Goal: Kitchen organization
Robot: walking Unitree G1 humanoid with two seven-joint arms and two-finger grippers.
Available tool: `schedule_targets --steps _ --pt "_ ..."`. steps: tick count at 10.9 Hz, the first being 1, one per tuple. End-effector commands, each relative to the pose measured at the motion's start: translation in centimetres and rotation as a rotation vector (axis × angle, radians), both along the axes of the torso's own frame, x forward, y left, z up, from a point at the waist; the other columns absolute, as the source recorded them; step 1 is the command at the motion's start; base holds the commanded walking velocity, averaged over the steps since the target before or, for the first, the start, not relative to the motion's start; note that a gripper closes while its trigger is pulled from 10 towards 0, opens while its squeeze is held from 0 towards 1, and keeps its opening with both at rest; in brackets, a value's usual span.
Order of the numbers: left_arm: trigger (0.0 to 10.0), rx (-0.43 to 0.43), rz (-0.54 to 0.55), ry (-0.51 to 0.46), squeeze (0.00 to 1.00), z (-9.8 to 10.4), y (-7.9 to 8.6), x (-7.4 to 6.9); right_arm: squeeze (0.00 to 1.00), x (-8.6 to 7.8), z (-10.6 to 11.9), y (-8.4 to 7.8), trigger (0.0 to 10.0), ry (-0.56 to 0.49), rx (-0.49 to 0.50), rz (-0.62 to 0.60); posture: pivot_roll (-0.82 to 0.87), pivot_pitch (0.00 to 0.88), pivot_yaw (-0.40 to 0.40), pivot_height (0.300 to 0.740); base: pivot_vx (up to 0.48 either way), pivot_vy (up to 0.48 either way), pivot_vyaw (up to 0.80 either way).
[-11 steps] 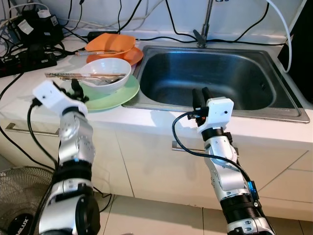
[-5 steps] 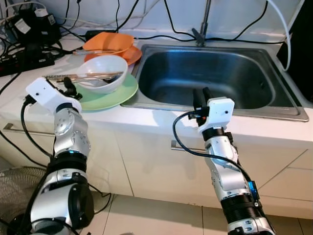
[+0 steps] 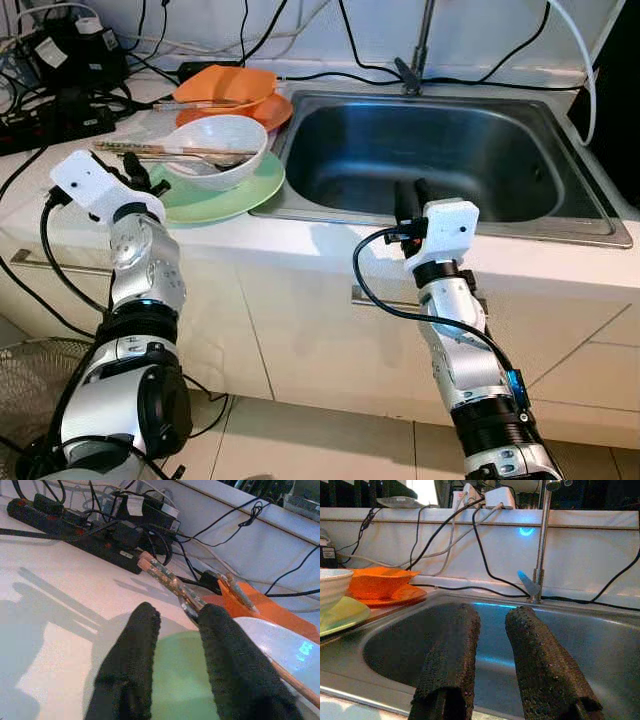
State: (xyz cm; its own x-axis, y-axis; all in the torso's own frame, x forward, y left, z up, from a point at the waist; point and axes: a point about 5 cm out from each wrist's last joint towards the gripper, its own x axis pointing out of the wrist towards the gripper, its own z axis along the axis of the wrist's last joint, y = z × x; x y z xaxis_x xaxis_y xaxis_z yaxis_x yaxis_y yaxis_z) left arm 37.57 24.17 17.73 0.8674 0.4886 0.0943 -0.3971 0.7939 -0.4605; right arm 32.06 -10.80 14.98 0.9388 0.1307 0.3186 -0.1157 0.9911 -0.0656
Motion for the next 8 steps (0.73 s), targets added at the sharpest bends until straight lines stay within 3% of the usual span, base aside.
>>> schedule_targets --steps 1,5,8 --pt "0.0 -0.005 0.021 -0.011 0.0 0.6 0.2 0.2 0.0 0.0 0.3 0.0 10.0 -0.012 0.004 0.004 0.07 0.0 0.049 0.74 0.0 0.0 0.0" --pt "0.0 -0.015 0.012 -0.02 0.0 0.7 0.3 0.3 0.0 0.0 0.3 -0.1 10.0 -0.011 0.006 -0.004 0.06 0.0 0.053 0.74 0.0 0.0 0.0" --pt "0.0 -0.033 -0.03 -0.08 0.0 1.7 -0.5 0.7 0.0 0.0 0.3 -0.1 10.0 -0.01 0.006 -0.008 0.06 0.0 0.052 0.74 0.0 0.0 0.0"
